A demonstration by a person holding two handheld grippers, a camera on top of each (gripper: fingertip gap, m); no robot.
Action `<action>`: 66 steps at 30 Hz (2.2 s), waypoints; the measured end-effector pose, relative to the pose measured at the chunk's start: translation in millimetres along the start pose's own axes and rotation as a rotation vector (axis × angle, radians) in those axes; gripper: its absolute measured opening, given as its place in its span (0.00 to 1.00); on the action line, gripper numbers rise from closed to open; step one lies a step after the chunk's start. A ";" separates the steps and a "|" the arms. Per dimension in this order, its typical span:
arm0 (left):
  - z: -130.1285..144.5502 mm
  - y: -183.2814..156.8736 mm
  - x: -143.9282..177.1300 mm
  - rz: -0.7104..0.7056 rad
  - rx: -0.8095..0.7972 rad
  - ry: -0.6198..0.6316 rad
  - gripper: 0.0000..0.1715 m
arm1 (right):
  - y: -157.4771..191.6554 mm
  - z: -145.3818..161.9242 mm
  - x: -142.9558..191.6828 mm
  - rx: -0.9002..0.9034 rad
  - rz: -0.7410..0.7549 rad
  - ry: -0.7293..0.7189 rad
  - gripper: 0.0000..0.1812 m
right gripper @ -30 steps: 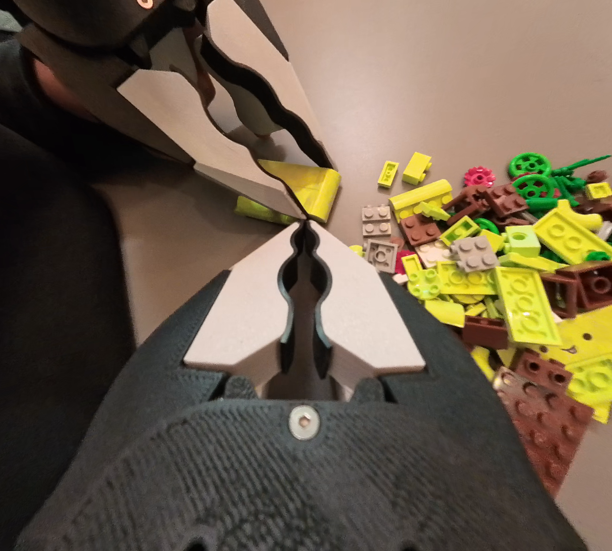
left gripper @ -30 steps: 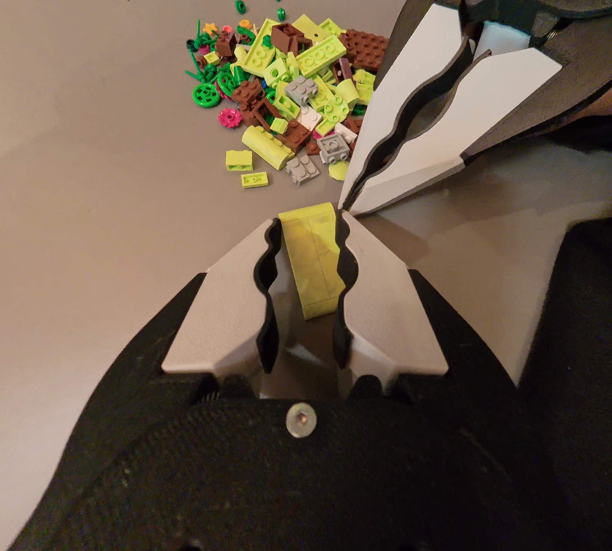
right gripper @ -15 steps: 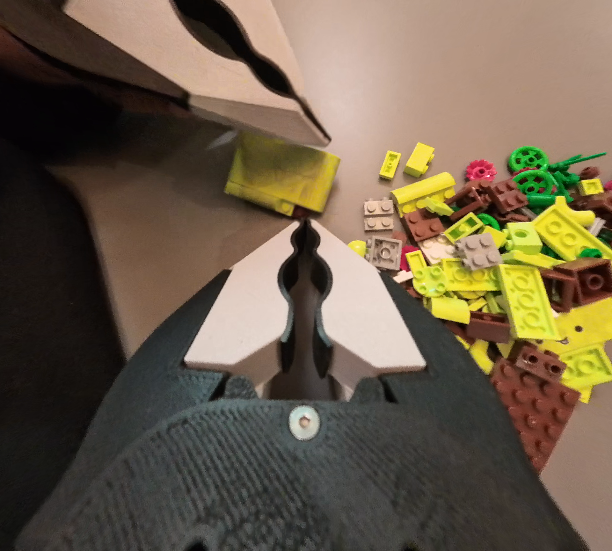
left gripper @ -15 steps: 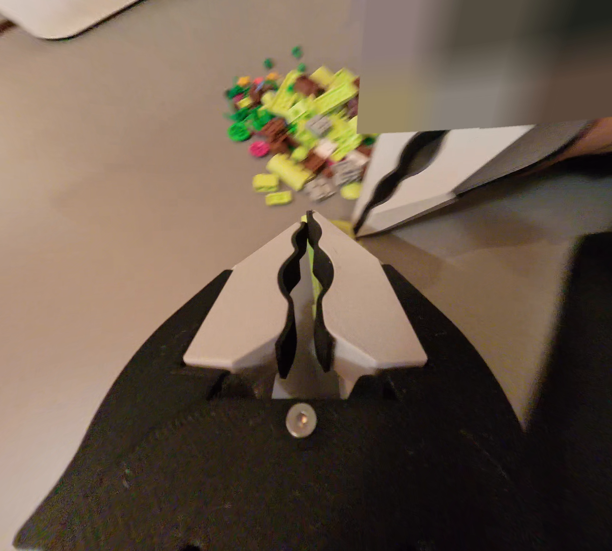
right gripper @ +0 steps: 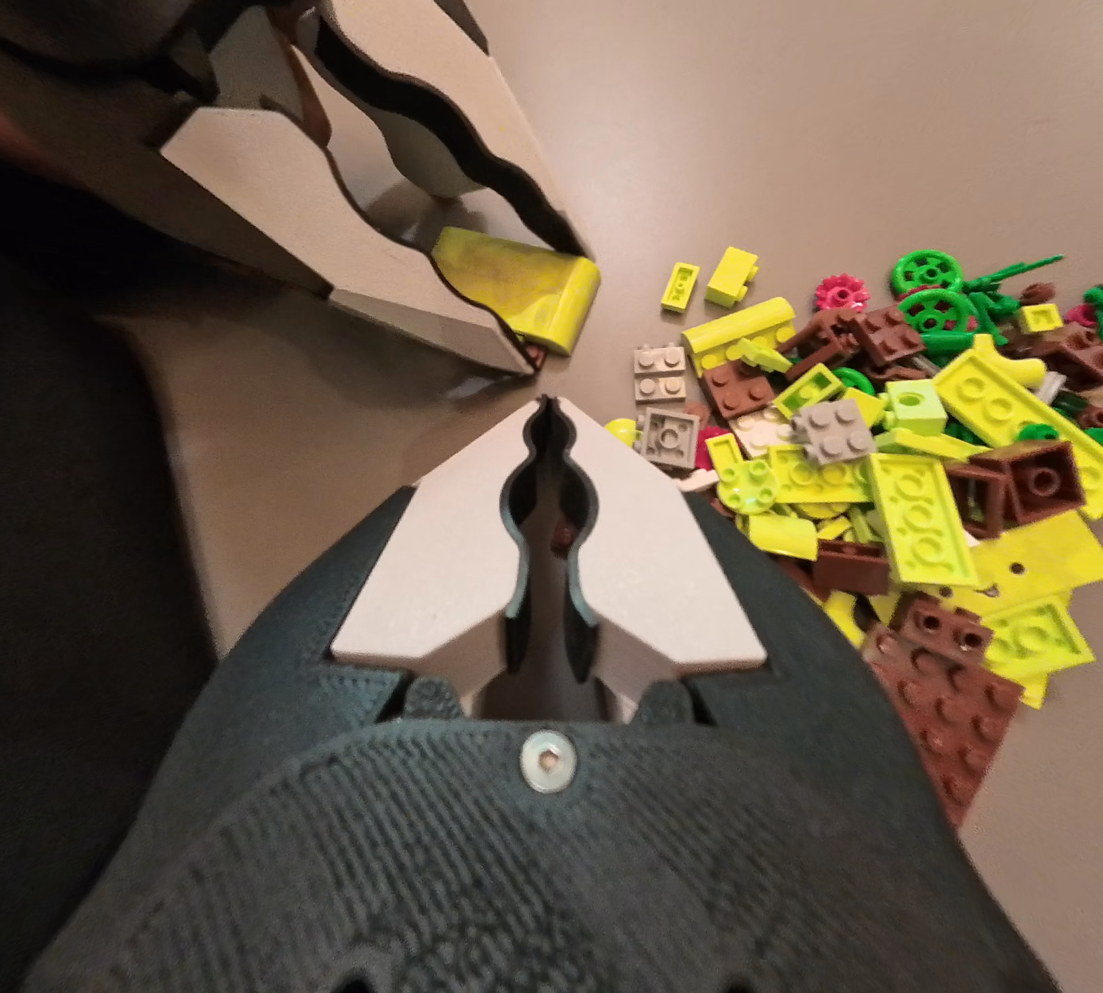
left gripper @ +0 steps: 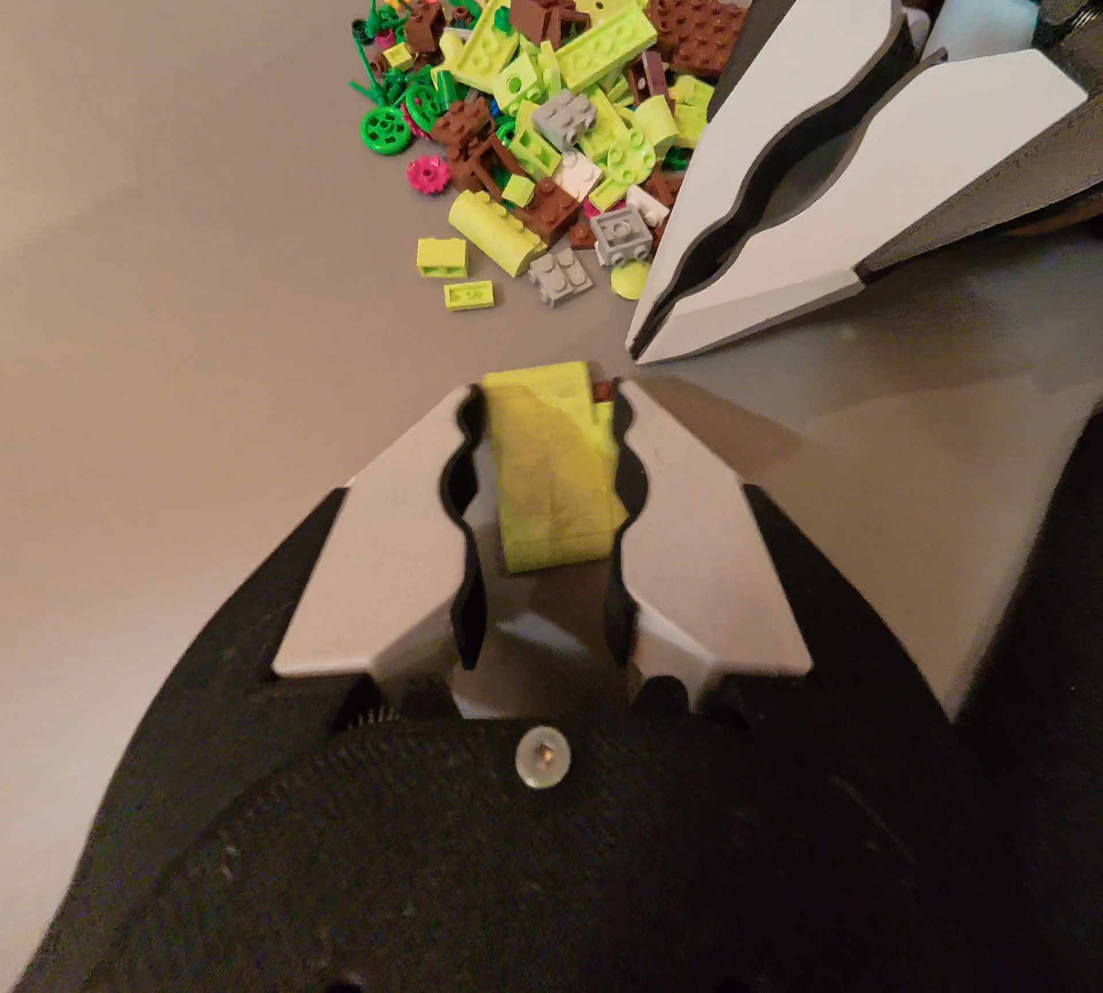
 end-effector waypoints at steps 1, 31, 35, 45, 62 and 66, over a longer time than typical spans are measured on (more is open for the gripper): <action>-0.9 0.6 0.1 -0.001 0.003 0.005 0.23 | -0.9 0.3 1.2 -0.001 0.009 -0.003 0.00; -23.4 1.2 47.7 0.060 0.118 -0.667 0.17 | -7.9 -21.2 36.9 -0.318 -0.483 -0.610 0.02; -23.7 0.2 48.2 0.043 0.091 -0.669 0.17 | -9.8 -20.1 36.7 -0.349 -0.529 -0.621 0.02; -24.4 -7.4 53.2 -0.094 -0.032 -0.692 0.17 | -6.9 -20.5 40.5 -0.340 -0.481 -0.616 0.00; -12.5 16.8 38.0 0.830 0.648 -0.604 0.27 | 14.8 -22.8 46.5 0.282 0.263 -0.415 0.01; 0.3 21.2 23.5 1.020 0.848 -0.576 0.27 | 36.5 -22.9 41.6 0.592 0.486 -0.337 0.00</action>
Point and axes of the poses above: each gripper's, where its closed fingertips meet, x back along the fingers, z out of its underside, y = z × x across the jaws, the point moved 8 cm from there along x, back along the fingers, and after that the axes turned 7 degrees about y, right-handed, at the moved point
